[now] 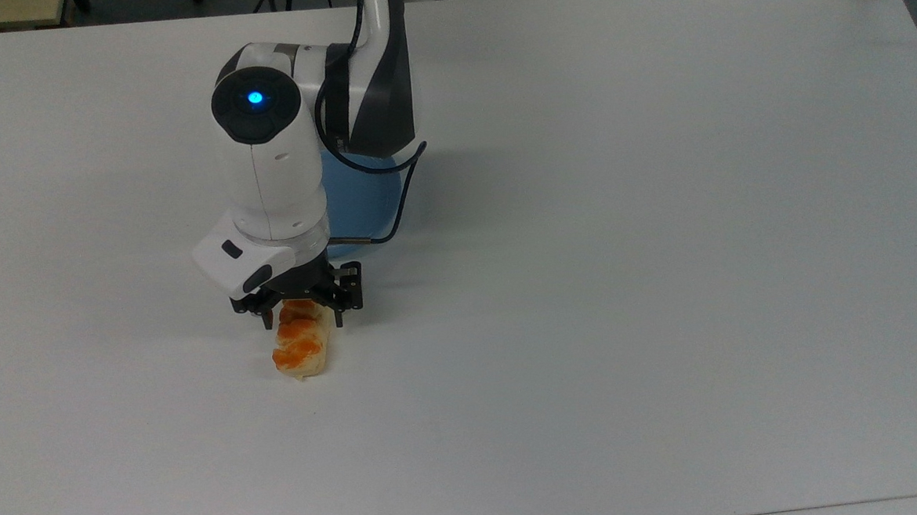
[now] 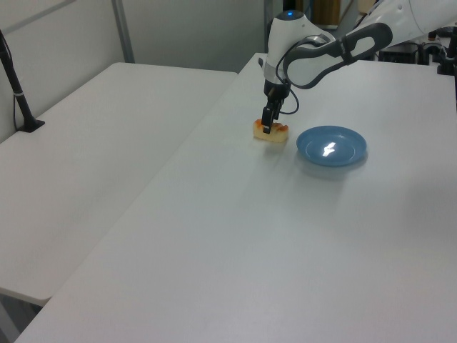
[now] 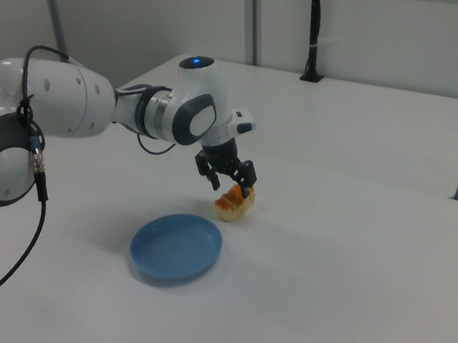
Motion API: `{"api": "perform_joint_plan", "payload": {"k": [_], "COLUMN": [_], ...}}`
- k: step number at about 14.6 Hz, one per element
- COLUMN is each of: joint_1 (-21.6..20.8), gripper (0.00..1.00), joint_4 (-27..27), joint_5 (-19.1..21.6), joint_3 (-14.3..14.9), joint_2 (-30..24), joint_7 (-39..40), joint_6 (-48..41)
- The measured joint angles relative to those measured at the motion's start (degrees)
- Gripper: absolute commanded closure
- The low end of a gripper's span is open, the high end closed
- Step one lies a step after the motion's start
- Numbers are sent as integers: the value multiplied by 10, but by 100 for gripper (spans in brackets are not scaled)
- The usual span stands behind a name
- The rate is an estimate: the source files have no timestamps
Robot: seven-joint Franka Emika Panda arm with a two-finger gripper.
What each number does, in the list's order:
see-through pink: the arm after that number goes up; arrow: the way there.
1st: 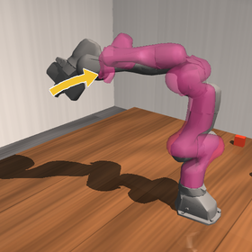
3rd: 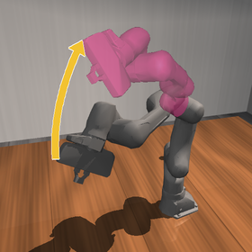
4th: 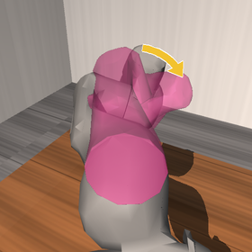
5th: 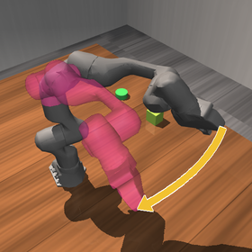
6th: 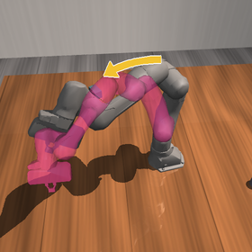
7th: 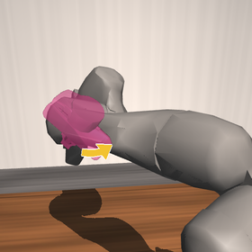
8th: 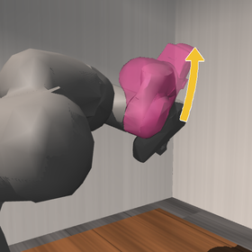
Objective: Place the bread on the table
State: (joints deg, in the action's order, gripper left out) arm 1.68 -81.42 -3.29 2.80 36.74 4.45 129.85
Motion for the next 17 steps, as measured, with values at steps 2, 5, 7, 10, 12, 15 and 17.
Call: {"api": "perform_joint_plan", "payload": {"k": [2, 5, 7, 10, 12, 15, 17], "joint_1": [1, 11, 21, 33, 34, 31, 5], "gripper": [0, 0, 0, 0, 0, 0, 0], "joint_4": [5, 5, 3, -13, -35, -57, -74], "joint_5": [0, 6, 6, 7, 11, 28, 30], "joint_3": [0, 3, 4, 7, 16, 24, 44], "joint_2": [-12, -66, -143, -236, -298, -359, -384], "joint_7": [-1, -20, -28, -28, -28, -28, -28], "joint_6": [-4, -93, -219, -318, -367, -424, -429]}}
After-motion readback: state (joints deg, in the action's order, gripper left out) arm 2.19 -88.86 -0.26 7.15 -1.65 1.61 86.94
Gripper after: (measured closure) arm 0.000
